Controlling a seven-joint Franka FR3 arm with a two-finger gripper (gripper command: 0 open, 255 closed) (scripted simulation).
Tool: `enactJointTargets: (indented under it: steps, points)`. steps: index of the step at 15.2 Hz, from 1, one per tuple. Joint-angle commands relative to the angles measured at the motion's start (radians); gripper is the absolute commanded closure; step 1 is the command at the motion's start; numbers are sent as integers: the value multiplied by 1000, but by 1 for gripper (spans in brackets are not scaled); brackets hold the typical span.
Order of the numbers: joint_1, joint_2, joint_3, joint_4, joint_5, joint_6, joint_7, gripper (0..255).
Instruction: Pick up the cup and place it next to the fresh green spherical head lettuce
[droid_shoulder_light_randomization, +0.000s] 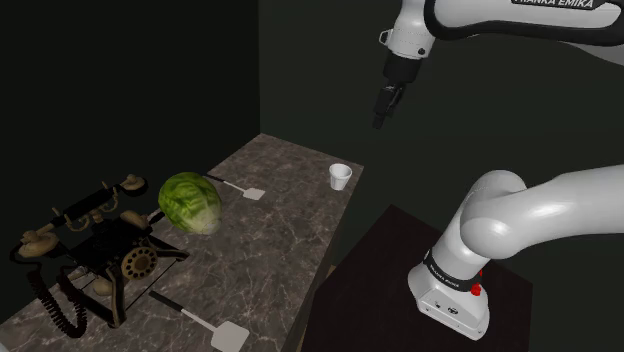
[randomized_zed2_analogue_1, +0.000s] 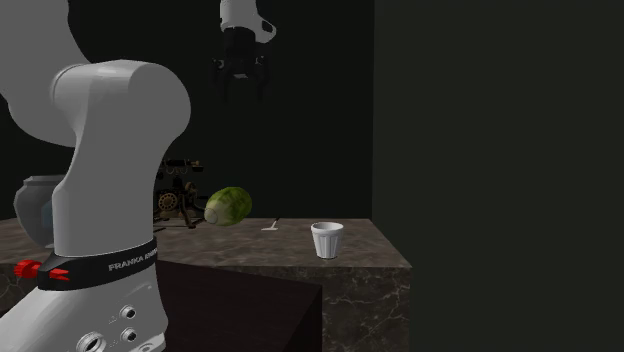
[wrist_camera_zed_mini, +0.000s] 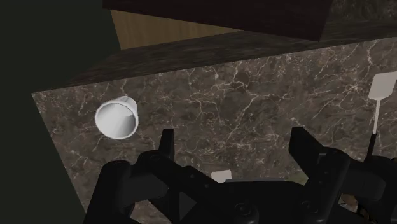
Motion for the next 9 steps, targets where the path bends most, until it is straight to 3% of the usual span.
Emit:
enactJointTargets:
  steps: [1,9]
  points:
    - [0,0,0,0,0,0,0,0]
    - [-30,185,-143,-58,-29,230,-119,0]
